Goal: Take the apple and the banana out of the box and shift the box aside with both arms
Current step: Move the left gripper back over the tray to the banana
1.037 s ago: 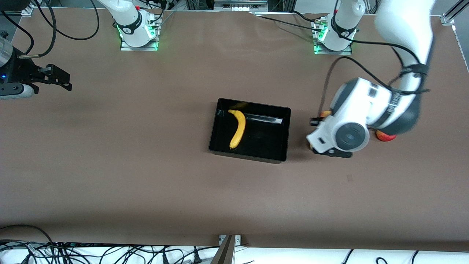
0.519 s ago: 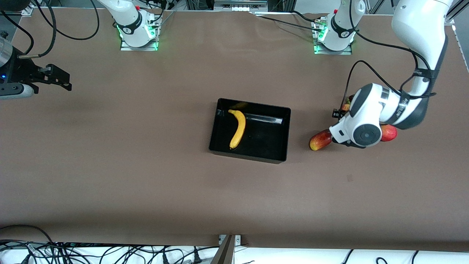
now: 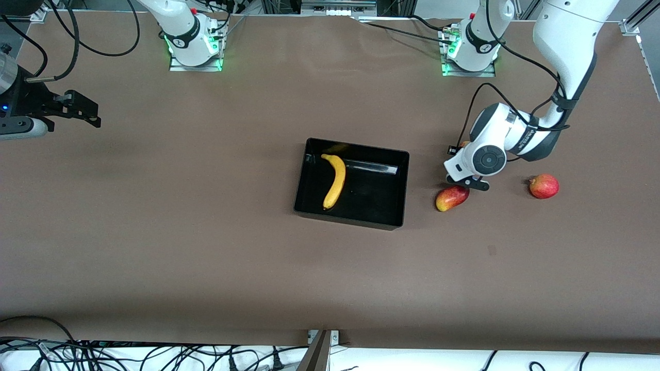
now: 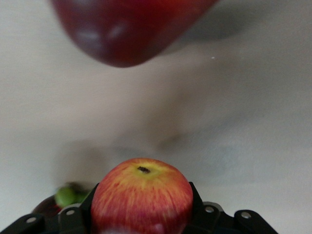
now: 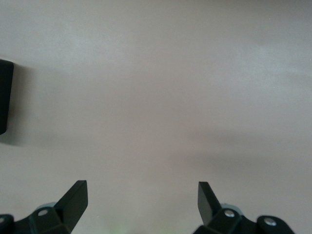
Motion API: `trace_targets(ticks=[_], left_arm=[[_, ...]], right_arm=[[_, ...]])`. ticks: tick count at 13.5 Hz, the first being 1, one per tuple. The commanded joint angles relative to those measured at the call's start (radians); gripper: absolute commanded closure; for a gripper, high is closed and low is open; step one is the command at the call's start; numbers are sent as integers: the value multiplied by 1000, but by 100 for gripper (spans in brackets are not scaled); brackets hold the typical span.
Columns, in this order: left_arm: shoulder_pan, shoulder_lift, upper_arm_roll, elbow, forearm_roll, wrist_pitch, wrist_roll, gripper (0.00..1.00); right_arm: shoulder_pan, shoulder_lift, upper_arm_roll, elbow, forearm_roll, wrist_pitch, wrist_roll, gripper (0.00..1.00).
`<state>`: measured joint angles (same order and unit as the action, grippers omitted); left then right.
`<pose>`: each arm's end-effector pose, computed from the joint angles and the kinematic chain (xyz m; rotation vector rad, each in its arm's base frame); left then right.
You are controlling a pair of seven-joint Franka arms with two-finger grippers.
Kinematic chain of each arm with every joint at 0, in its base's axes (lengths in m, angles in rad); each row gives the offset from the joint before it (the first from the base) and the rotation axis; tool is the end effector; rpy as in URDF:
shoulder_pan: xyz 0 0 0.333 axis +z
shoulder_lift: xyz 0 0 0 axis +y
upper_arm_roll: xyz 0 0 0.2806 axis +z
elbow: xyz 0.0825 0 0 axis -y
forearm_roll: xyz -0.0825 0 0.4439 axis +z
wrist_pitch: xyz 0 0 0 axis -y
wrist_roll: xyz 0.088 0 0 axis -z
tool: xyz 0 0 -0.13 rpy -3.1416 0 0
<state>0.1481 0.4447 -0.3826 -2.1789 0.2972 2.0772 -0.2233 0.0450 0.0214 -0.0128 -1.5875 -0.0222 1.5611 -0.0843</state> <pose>0.4902 -0.1225 0.0651 -2.8797 0.3338 0.6955 0.6167 0.0170 0.5433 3.1141 0.1821 -0.0755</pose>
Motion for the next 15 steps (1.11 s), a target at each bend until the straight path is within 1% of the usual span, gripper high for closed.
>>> trace_targets(ticks=[1,4,5,6,7,8,9,10,11,12,14,15], left_arm=[[11,-12,-9,-22,16,34,-27,0],[5,-32,-13,-7,16,17,-25,0],[5,-53,-15,17,11,-12,-19,0],[-1,-72,-27,65,4,-79,-14,0],[4,-81,-76,135,-1,-180,-17,0],[1,-78,-117,248,-7,-313,-22,0],[-7,-67,-142,369,-48,-433,-22,0],[-19,-46,-147,474,-114,-509,-22,0],[-21,-26,-147,549,-191,-546,-22,0],[-21,-12,-147,597,-255,-549,-24,0],[-40,32,-147,648,-340,-537,-40,0],[-73,57,-145,668,-354,-495,-83,0]], right_arm=[[-13,8,14,18,-15,-4,6,0],[-11,6,14,18,-15,-4,6,0],[-11,8,14,18,-15,-4,6,0],[-11,8,14,18,-15,-4,6,0],[-11,8,14,20,-15,-4,6,0],[-11,8,14,20,-15,-4,6,0],[-11,8,14,20,-15,-4,6,0],[-11,8,14,20,-15,-4,6,0],[-11,8,14,18,-15,-4,6,0],[-11,8,14,20,-15,-4,6,0],[-11,8,14,18,-15,-4,5,0],[-11,8,14,18,-15,-4,6,0]])
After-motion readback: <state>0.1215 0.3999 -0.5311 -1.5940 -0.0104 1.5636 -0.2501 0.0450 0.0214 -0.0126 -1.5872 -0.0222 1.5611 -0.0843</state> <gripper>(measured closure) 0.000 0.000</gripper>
